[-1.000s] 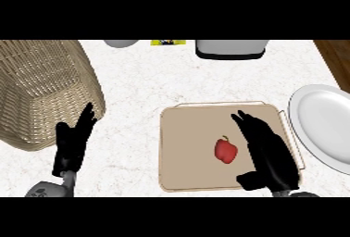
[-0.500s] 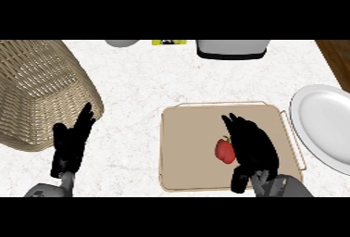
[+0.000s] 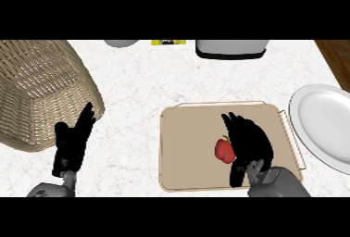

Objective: Pick the bell pepper from the tray and place it in the plate

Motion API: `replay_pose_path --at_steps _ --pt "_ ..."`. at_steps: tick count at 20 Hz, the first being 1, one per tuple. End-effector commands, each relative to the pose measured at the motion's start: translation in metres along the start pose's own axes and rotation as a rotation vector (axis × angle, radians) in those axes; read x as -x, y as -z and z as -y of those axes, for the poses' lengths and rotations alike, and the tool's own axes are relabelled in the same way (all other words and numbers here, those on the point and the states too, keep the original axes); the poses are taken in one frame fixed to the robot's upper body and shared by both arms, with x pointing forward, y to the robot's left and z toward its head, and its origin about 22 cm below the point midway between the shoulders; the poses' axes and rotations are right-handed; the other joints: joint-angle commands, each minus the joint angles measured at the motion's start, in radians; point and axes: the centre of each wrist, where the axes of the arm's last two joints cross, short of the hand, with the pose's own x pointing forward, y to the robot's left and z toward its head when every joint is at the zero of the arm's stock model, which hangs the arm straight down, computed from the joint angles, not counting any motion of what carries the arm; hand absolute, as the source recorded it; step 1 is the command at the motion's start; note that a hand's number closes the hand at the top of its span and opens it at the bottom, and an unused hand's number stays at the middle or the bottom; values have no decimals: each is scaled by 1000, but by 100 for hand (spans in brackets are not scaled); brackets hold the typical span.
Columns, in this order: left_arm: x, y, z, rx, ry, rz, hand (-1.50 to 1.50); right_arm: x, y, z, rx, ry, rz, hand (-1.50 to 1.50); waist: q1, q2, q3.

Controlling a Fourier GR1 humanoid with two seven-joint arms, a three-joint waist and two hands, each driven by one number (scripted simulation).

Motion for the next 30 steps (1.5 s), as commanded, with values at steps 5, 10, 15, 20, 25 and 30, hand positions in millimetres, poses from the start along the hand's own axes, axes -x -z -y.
replay_pose_path --at_steps 5,10,15,20,25,30 --pt "-24 14 7 10 -3 -1 0 -7 15 -6 -39 -12 -12 -150 -3 0 0" --pt "0 -10 15 0 13 9 0 15 22 -10 -49 -6 -25 -150 -1 0 0" --pt "-5 3 -5 -2 5 2 0 -4 33 -36 -72 -25 -38 -150 -1 0 0" --pt "5 -11 -7 1 -3 -9 0 8 31 -29 -61 -82 7 150 1 0 0" --pt "-8 -26 15 -2 7 2 0 2 40 -36 11 -115 41 150 5 -1 1" --pt "-1 -8 6 0 -13 3 0 7 32 -34 117 -149 17 150 0 0 0"
